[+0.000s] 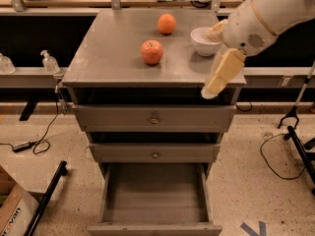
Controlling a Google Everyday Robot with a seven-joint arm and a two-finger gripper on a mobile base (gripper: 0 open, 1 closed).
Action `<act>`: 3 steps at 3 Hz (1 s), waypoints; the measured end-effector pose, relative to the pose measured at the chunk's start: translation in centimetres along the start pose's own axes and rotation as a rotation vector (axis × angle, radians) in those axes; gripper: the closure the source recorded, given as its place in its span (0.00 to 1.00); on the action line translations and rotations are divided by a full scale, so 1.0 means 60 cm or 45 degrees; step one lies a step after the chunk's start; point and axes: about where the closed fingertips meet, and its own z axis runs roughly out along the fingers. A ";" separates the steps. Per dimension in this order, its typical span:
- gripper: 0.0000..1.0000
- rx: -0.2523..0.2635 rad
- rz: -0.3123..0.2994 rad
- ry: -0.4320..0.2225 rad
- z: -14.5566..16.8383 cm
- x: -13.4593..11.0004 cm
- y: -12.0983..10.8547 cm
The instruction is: Place apple into bottom drawer
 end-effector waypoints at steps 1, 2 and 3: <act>0.00 -0.001 -0.004 -0.014 0.006 -0.004 -0.011; 0.00 0.037 0.032 -0.054 0.018 -0.012 -0.020; 0.00 0.146 0.143 -0.199 0.058 -0.042 -0.074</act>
Offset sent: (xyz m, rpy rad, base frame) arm 0.0562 0.0394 -0.0072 0.2538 -0.0971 -0.2216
